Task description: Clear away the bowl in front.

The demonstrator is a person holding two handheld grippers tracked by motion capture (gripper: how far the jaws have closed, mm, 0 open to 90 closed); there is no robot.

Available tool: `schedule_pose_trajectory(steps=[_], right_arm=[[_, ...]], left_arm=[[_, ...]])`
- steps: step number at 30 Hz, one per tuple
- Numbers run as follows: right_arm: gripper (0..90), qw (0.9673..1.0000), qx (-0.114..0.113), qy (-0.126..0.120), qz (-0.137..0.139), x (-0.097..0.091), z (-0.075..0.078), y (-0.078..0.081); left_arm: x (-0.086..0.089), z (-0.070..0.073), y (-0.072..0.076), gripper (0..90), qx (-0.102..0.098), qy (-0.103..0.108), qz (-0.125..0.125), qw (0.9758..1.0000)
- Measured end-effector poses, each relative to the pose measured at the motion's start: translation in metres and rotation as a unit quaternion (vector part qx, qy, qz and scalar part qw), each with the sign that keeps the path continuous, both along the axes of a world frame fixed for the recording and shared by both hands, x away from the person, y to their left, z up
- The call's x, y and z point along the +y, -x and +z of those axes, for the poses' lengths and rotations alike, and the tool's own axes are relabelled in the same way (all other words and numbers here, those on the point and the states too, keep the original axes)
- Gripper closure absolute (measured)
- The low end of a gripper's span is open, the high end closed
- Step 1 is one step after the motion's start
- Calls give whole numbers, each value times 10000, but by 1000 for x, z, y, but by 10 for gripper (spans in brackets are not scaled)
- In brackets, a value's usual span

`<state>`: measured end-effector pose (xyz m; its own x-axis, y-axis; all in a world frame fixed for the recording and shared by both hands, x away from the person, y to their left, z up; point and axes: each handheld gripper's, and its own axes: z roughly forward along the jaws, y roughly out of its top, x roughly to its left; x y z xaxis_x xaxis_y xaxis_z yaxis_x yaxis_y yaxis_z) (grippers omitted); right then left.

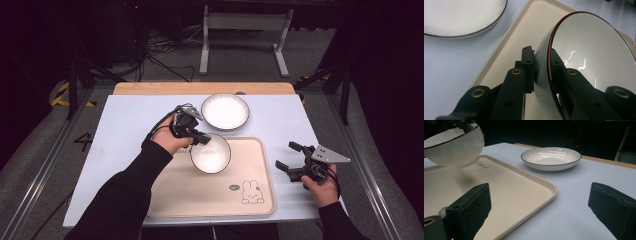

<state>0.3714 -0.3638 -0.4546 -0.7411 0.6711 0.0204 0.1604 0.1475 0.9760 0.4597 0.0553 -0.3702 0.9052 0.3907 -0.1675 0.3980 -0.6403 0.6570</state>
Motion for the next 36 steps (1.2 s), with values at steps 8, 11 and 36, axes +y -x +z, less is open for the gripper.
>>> schedule_pose_trajectory(steps=[8, 11, 36], right_arm=[[51, 10000, -10, -9, 3, 0, 0, 0], [51, 10000, -10, -9, 3, 0, 0, 0], [50, 10000, -10, -13, 13, 0, 0, 0]], left_arm=[[-7, -10, 0, 800, 142, -206, -278, 9993], [-10, -13, 0, 800, 198, -271, -319, 9989], [-25, -32, 5, 799, 487, -652, -797, 9935]])
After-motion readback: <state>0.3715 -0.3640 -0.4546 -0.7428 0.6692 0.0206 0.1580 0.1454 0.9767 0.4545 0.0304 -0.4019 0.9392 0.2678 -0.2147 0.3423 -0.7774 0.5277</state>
